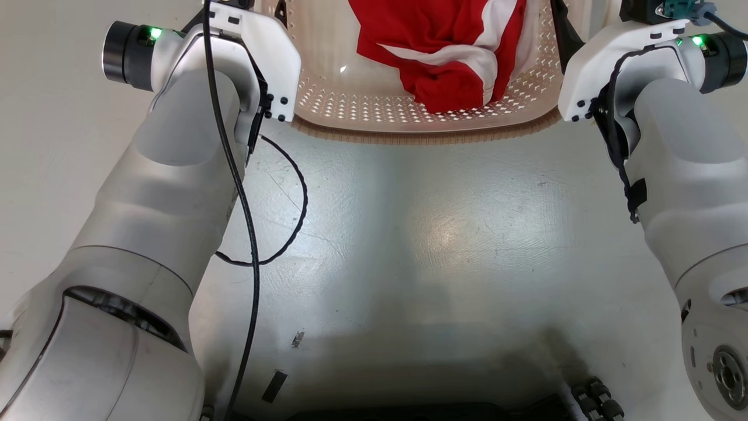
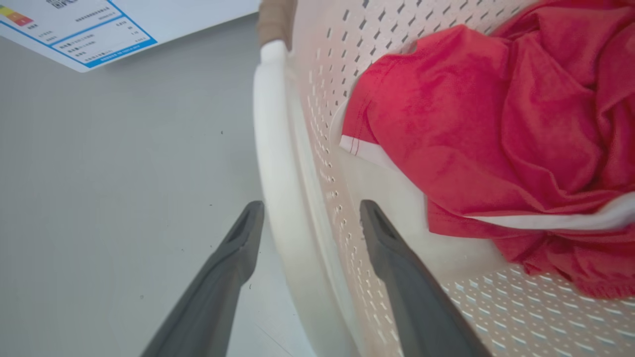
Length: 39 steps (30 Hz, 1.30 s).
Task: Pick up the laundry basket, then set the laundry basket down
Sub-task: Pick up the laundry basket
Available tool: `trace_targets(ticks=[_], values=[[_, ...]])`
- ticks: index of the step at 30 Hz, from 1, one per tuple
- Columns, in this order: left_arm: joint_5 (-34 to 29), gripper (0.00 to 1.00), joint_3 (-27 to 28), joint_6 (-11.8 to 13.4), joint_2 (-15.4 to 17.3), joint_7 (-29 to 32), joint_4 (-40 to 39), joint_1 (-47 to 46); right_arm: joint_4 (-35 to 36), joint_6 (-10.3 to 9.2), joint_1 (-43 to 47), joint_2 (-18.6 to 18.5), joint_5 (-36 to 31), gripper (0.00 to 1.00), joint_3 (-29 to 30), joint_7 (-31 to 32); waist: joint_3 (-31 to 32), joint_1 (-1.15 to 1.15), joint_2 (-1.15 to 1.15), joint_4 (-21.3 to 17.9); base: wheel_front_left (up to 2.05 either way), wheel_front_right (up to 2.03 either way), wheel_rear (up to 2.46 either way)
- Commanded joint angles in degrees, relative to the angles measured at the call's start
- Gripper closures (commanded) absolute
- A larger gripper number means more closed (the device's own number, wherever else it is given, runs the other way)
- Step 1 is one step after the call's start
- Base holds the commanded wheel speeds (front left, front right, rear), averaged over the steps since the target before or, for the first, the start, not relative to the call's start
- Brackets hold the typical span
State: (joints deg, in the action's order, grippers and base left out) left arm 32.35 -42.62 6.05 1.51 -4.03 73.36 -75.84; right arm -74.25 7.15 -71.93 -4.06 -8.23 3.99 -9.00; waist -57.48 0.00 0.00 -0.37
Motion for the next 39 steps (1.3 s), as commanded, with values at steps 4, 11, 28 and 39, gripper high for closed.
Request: trace_targets(ticks=[4,11,28,39], values=[[0.8,0.17,-0.2,0.3,1.4,0.4,-0.5,-1.2,0.4,0.34,1.6,1.2,1.7,0.00,-1.7,-0.3,0.1,0.00,0.00,-0.2,0.00,0.00,0.00],[0.9,1.00,-1.6,0.2,1.4,-0.3,-0.3,-0.5,0.4,0.34,2.7,1.2,3.5,1.00,-6.0,-0.4,1.1,0.00,0.00,-0.8,0.00,0.00,0.00],[5.0,1.00,-2.1,2.6,1.9,-0.5,0.5,14.9,7.3,0.34,17.5,1.2,19.8,1.00,-27.6,8.4,18.8,0.00,0.00,-3.5,0.00,0.00,0.00],[8.4,1.00,-2.1,3.1,1.4,2.2,0.6,29.6,8.0,0.34,29.3,1.2,22.8,1.00,-34.6,14.6,38.6,0.00,0.00,-5.0,0.00,0.00,0.00]])
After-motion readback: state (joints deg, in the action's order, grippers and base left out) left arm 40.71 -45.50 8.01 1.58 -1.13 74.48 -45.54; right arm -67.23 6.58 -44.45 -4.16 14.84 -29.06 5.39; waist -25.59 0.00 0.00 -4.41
